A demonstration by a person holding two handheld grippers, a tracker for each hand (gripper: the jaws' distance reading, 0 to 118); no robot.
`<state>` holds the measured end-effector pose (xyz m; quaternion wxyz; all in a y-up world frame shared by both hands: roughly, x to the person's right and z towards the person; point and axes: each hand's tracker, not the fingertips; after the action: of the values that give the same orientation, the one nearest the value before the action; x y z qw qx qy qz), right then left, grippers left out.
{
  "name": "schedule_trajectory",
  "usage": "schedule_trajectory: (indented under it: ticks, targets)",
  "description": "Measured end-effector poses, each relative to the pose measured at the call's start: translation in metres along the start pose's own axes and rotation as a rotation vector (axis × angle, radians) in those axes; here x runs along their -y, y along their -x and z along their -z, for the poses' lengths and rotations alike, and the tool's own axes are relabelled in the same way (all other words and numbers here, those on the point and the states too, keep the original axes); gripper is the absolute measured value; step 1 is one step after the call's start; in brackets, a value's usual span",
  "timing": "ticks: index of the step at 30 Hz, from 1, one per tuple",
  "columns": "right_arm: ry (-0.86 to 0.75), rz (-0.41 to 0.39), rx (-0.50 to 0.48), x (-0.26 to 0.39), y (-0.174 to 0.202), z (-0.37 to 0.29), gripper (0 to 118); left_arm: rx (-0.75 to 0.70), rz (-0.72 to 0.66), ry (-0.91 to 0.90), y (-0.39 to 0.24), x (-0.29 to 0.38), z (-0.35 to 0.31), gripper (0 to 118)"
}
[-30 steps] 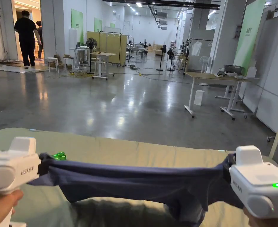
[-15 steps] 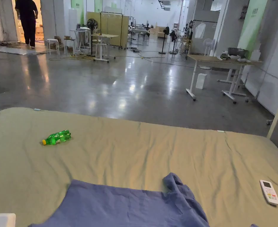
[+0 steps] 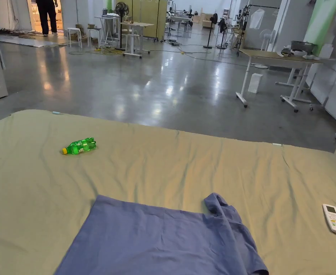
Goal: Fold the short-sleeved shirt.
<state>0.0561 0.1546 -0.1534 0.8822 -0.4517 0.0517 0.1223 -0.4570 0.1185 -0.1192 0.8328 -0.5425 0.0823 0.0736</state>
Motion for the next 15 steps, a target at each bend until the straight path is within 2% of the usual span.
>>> schedule_trajectory:
  ticks: [2, 3, 4, 5, 6, 7, 8, 9, 15]
  targets:
    - [0.007, 0.007, -0.003, 0.001, 0.000, 0.003, 2, 0.002, -0.025, -0.017, 0.002, 0.002, 0.003, 7]
    - [0.009, 0.011, -0.003, 0.001, 0.000, 0.001, 6, 0.002, -0.035, -0.018, 0.002, -0.001, 0.001, 10]
    - [0.004, 0.022, 0.000, 0.002, -0.002, 0.007, 17, 0.003, -0.054, -0.022, 0.003, -0.005, -0.003, 16]
    - [-0.016, 0.033, 0.001, 0.000, -0.003, 0.005, 32, 0.001, -0.057, -0.050, 0.003, -0.009, -0.008, 29]
    - [-0.044, 0.045, -0.004, -0.004, -0.004, 0.001, 49, -0.002, -0.045, -0.083, 0.000, -0.011, -0.013, 50]
    - [-0.080, 0.063, -0.010, -0.009, -0.005, -0.003, 62, -0.008, -0.029, -0.117, -0.002, -0.015, -0.017, 66]
    - [-0.123, 0.071, -0.016, -0.021, -0.004, -0.020, 71, -0.021, -0.013, -0.164, -0.005, -0.020, -0.023, 74]
    - [-0.169, 0.079, -0.021, -0.030, -0.004, -0.028, 75, -0.025, -0.006, -0.211, -0.008, -0.026, -0.030, 74]
    - [-0.443, 0.114, -0.004, -0.068, 0.005, -0.032, 81, 0.037, 0.004, -0.492, -0.047, -0.057, -0.075, 74]
